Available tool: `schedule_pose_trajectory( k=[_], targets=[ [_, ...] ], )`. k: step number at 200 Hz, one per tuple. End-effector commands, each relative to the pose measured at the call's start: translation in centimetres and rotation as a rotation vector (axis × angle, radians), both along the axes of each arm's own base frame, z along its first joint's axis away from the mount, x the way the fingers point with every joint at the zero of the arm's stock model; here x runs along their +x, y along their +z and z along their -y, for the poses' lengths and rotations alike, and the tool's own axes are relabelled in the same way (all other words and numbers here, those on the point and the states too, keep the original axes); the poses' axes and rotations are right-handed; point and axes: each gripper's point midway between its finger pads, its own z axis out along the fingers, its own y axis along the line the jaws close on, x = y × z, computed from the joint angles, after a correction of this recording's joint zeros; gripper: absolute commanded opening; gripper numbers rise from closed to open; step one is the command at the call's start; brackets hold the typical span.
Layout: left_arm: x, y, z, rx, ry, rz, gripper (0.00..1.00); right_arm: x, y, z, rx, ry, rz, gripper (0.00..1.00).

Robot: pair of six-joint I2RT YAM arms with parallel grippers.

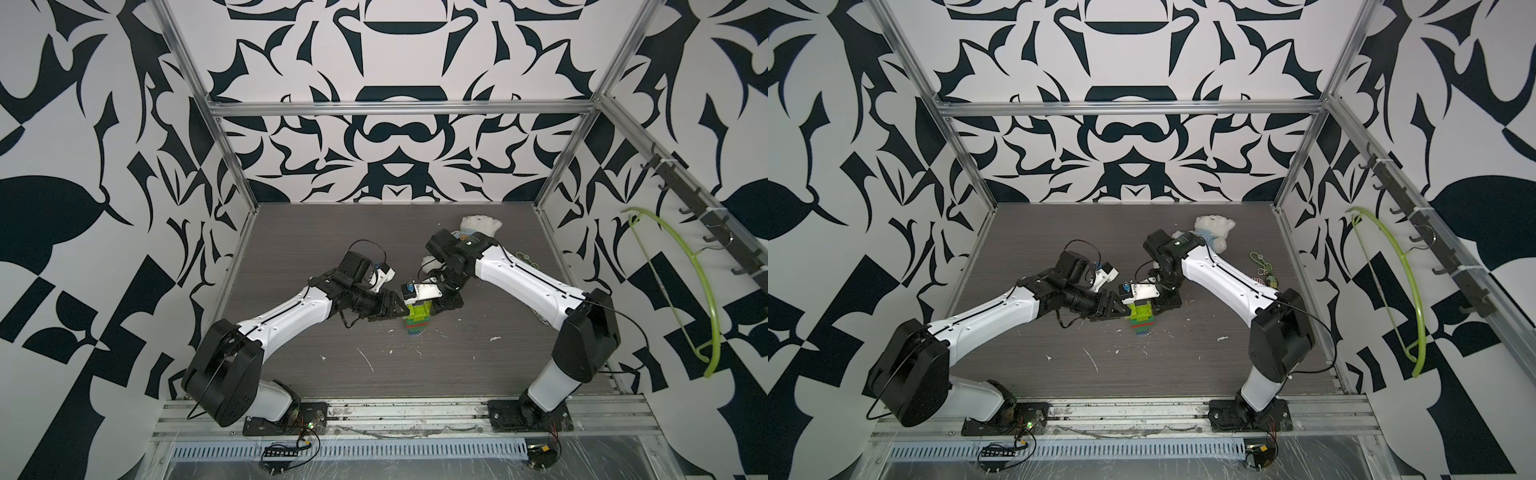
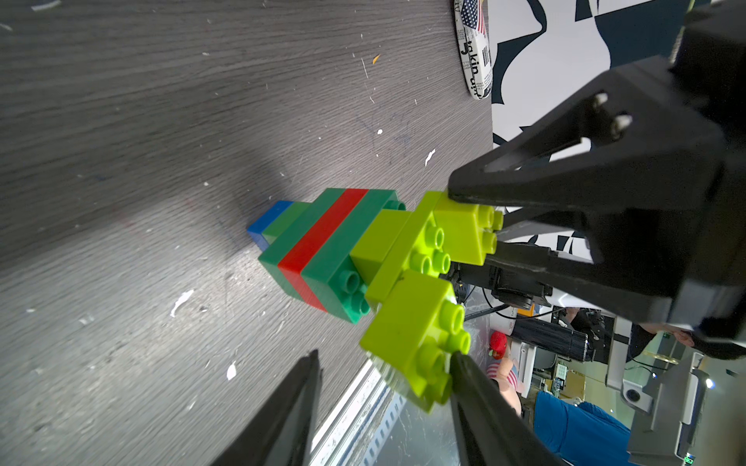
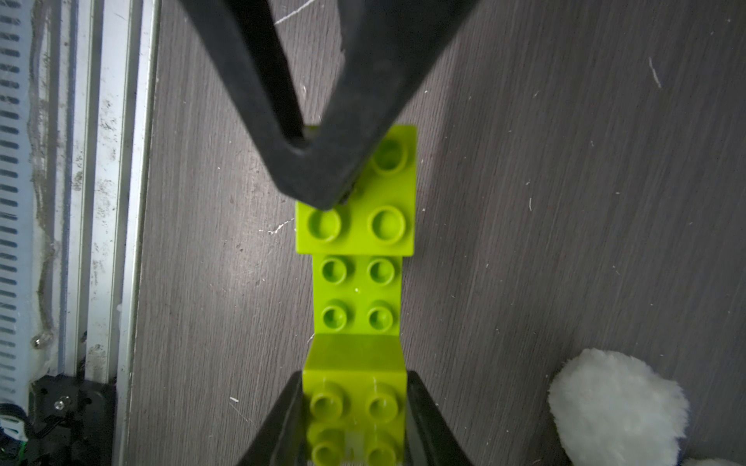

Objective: Assemble a carrot with lego
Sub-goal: Assemble the lego brick with the lego brick.

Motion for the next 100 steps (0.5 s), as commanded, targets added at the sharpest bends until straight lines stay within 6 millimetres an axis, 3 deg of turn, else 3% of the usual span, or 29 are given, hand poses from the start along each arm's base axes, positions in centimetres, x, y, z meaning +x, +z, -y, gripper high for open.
schedule_pose_trajectory(
  k=[1,46,55,100],
  targets=[
    [-0.1,-1.1,-0.7,0.063,0.012,-0.026,0.57,-1.1,-3.7,2.2,-0.166,-0.009,-0.082,0.0],
    [0.2,-0.2,-0.4,0.046,0.017,-0.016,0.57,-0.5,-1.5,1.3,-0.103,-0.025,-0.034,0.23],
    [0.3,0.0,-0.4,0.043,0.018,-0.014,0.57,-0.4,-1.1,1.1,-0.086,-0.028,-0.031,0.37],
    [0.4,0.8,-0.2,0.031,0.02,-0.003,0.57,-0.6,0.8,-0.3,0.028,-0.029,-0.005,0.56]
  ],
)
